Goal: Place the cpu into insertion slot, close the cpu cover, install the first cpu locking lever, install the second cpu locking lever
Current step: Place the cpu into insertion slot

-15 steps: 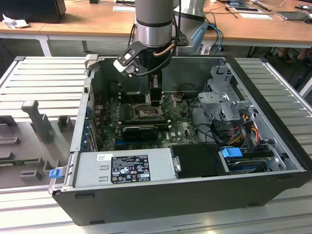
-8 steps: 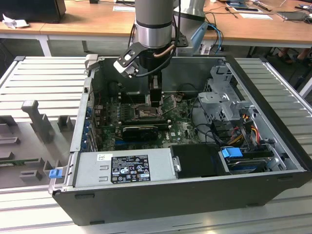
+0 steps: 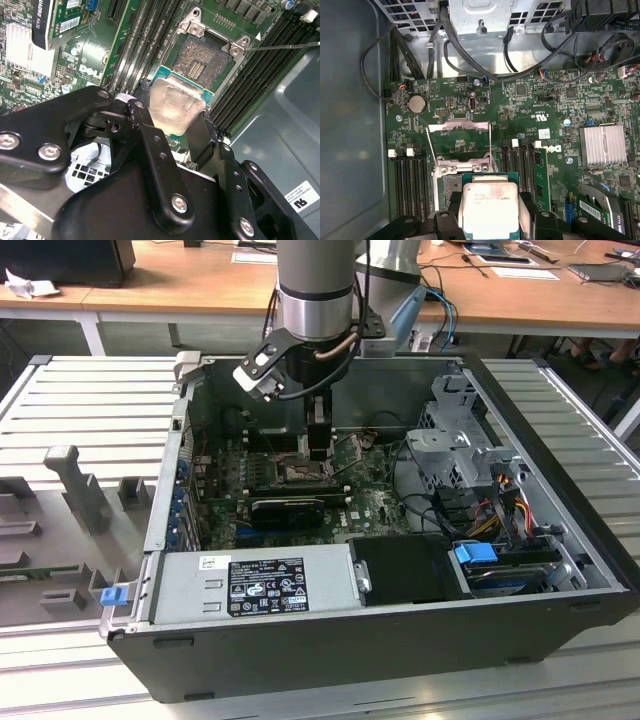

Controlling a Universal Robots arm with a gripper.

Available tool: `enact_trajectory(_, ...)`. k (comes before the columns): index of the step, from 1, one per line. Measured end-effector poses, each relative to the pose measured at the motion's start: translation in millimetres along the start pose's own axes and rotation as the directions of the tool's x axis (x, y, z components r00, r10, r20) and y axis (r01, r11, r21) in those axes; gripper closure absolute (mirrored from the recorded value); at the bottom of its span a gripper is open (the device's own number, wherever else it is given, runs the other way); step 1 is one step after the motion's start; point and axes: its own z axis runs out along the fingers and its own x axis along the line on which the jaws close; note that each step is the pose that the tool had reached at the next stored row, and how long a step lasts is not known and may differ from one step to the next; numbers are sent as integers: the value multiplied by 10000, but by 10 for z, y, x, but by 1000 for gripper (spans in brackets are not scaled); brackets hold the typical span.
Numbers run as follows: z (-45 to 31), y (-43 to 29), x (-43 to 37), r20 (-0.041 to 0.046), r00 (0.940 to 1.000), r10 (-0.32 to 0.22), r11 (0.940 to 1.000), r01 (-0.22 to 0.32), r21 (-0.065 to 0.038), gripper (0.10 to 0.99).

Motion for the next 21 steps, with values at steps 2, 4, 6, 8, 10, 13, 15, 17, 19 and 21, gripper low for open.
enact_trajectory(2, 20, -5, -1, 2, 10000, 0, 10000, 0, 1, 557)
enact_trajectory(4, 58, -13, -2, 2, 10000, 0, 10000, 0, 1, 557)
enact_trajectory(6, 93, -25, -3, -4, 10000, -82, 10000, 82, 3, 557)
enact_trajectory(8, 124, -35, -4, -22, 9995, -313, 9995, 313, 6, 557)
enact_trajectory(10, 149, -61, -6, -33, 9989, -472, 9989, 472, 9, 557)
enact_trajectory(13, 160, -81, -8, -34, 9988, -481, 9988, 481, 9, 557)
enact_trajectory(15, 164, -83, -8, -33, 9988, -483, 9988, 483, 9, 557)
enact_trajectory(17, 170, -84, -8, -35, 9988, -481, 9988, 481, 8, 557)
enact_trajectory(19, 181, -86, -9, -35, 9988, -481, 9988, 481, 8, 557)
enact_trajectory(21, 197, -89, -9, -35, 9988, -481, 9988, 481, 8, 557)
